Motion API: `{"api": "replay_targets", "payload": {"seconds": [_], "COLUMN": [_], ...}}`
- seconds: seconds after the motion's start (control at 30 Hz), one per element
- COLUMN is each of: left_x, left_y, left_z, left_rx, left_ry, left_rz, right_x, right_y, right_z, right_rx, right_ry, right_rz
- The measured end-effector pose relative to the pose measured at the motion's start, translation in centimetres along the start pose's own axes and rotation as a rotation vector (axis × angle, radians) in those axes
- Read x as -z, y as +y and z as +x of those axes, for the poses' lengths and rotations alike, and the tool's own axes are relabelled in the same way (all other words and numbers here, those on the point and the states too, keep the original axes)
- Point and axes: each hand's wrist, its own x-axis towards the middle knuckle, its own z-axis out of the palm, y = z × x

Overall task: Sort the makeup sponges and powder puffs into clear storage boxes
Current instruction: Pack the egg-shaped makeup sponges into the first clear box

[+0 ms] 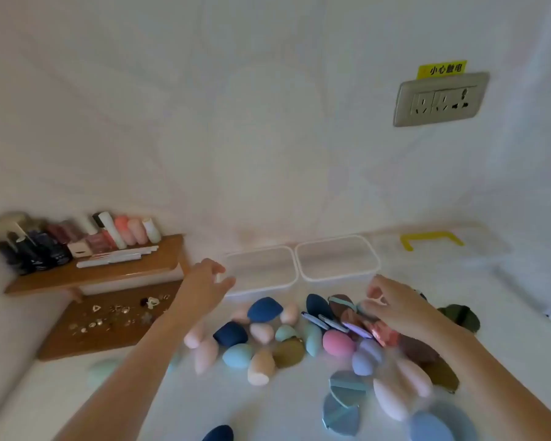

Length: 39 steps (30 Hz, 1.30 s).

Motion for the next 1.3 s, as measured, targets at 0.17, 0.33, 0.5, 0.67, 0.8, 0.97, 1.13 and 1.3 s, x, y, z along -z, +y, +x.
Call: {"api": "replay_targets", "payload": {"seconds": [0.17,0.33,0.5,0.67,0.8,0.97,1.13,1.3], "left_x": [-3.2,-4.6,-4.0,-3.9,-2.9,-1.1,-1.6,-5.5], "left_y": [-1.3,-1.8,-1.4,-1.6,-0.3,1.8,2.9,3.8], "left_z": [0.7,0.3,1.6,0.5,-1.5,-7.3,-14.5,-22.8], "left_rx": [0.101,0.189,0.39,0.19,0.006,-0.111,-0.045,-0.068], "left_ry": [0.006,0.113,0.092,0.162,0.319,0.44,0.335,0.301], "left_rz": [0.071,-0.127,-0.593,-0.72,-0.705,-0.765,-0.919,-0.986], "right_x": [-3.9,-5.1,-6.0,-6.6,-6.2,-5.1,-5.2,-5.5], "right_y": [1.8,2.4,2.7,3.2,3.1,1.1,-1.0,-3.8], "right_z": [0.5,-0.3,-0.1,0.0,-0.6,-4.5,-9.9,-15.5], "right_rx": [-0.003,0.043,0.068,0.083,0.11,0.181,0.236,0.218], "right_ry": [0.086,0.155,0.216,0.209,0.188,0.35,0.364,0.059], "right_rz": [0.014,0.05,0.043,0.055,0.075,0.28,0.616,1.243]}}
